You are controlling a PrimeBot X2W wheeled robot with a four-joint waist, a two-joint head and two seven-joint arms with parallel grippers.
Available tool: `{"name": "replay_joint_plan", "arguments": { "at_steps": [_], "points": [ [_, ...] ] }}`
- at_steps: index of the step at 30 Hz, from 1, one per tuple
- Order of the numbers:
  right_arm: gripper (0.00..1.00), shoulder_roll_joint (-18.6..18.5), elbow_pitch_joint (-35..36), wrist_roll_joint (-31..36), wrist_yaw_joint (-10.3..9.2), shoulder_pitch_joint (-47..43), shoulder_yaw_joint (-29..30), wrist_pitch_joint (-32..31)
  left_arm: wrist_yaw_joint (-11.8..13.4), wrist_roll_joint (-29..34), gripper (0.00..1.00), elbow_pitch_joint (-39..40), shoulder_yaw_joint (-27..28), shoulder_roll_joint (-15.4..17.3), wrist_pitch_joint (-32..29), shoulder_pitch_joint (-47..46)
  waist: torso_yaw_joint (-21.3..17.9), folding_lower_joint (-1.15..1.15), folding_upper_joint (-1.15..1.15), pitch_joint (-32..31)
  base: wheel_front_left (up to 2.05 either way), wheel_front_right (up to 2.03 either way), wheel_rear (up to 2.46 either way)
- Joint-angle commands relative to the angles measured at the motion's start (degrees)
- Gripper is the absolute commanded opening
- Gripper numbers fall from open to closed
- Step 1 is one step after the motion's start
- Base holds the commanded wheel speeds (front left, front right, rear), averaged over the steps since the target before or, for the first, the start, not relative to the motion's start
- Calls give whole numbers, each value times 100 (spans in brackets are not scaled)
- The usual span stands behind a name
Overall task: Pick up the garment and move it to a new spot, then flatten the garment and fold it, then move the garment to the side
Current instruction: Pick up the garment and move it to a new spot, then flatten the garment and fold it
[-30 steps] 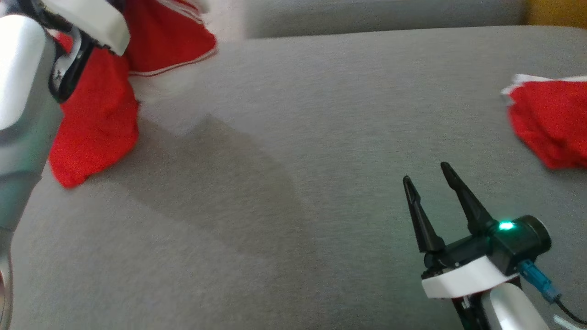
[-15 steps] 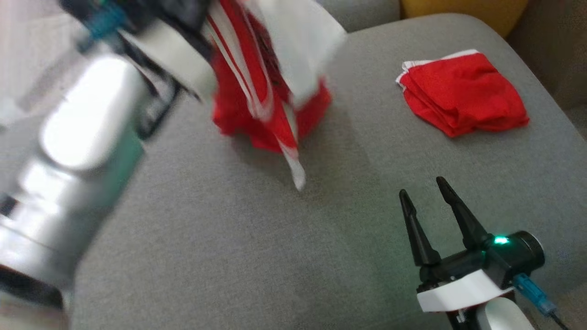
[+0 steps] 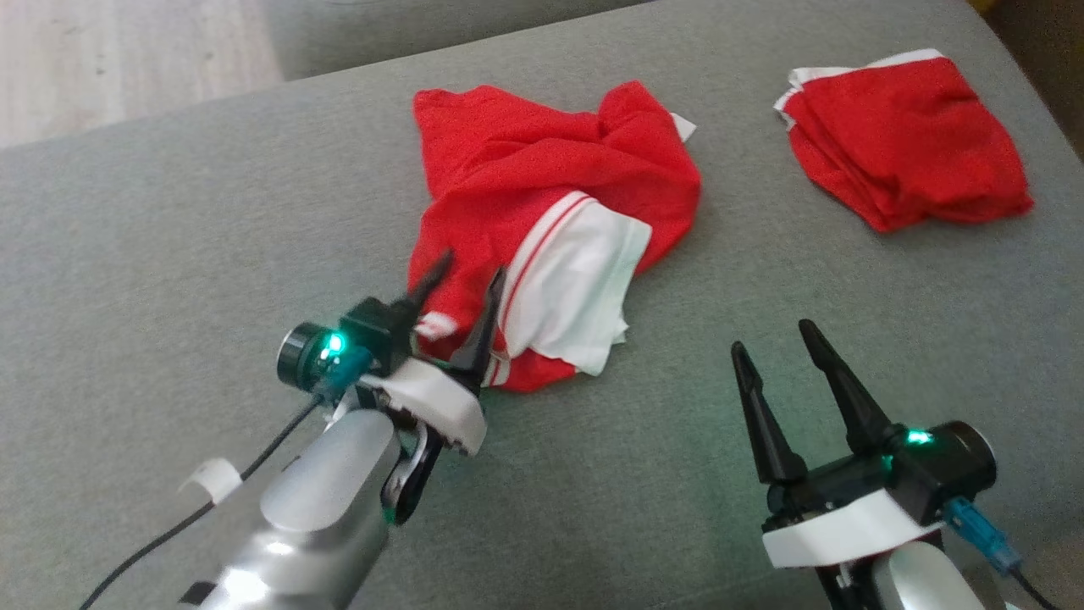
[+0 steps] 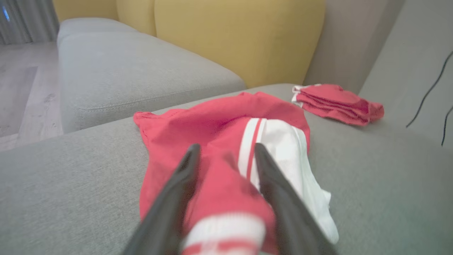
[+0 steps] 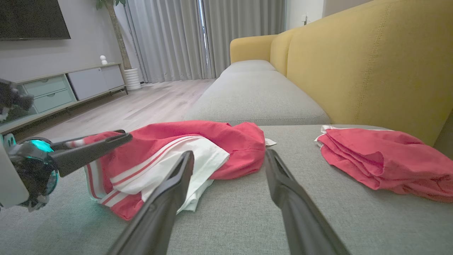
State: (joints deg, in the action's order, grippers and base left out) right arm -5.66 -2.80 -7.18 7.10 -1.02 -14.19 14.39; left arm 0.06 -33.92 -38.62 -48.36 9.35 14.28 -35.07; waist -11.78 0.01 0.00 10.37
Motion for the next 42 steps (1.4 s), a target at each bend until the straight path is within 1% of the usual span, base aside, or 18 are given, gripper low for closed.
{"name": "replay_joint_plan", "arguments": {
  "at_steps": [1,2,3,5,8,10,17,21,25,30,35,42],
  "points": [
    [100,0,101,-60,39,179,-39,61,140,35,100,385,615,-71,67,-91,178,-1,0,-84,0,0,0],
    [100,1,65,-74,39,167,-12,61,192,113,100,536,807,-122,68,29,243,-1,0,-134,0,0,0],
    [100,1,65,-74,39,167,-12,61,192,113,100,536,807,-122,68,29,243,-1,0,-134,0,0,0],
    [100,-8,-19,-86,39,145,11,61,315,376,100,861,1145,-192,70,304,381,-1,0,-273,0,0,0],
    [100,-14,-156,-100,39,111,21,61,504,749,100,1403,1692,-277,70,860,575,-1,0,-544,0,0,0],
    [100,-7,-238,-109,39,64,76,61,568,984,100,1792,2008,-339,71,1292,734,-1,0,-734,0,0,0],
    [100,87,-398,-169,39,-150,413,61,610,1729,100,2810,2711,-460,71,2632,1300,-1,0,-1170,0,0,0],
    [100,128,-437,-158,39,-296,650,61,614,1961,100,3315,3033,-528,72,3257,1568,-1,0,-1329,0,0,0],
    [100,168,-447,-124,39,-482,813,61,574,2165,100,3716,3246,-572,72,3757,1756,-1,0,-1458,0,0,0],
    [100,224,-369,-72,39,-740,943,61,435,2519,100,3992,3372,-593,72,4212,1930,-1,0,-1598,0,0,0],
    [100,254,-296,-44,39,-885,1001,61,398,2700,100,4087,3452,-609,72,4473,1912,-1,0,-1660,0,0,0],
    [100,272,-282,-14,39,-993,981,61,398,2751,100,4132,3554,-631,72,4667,1854,-1,0,-1685,0,0,0]
  ]
}}
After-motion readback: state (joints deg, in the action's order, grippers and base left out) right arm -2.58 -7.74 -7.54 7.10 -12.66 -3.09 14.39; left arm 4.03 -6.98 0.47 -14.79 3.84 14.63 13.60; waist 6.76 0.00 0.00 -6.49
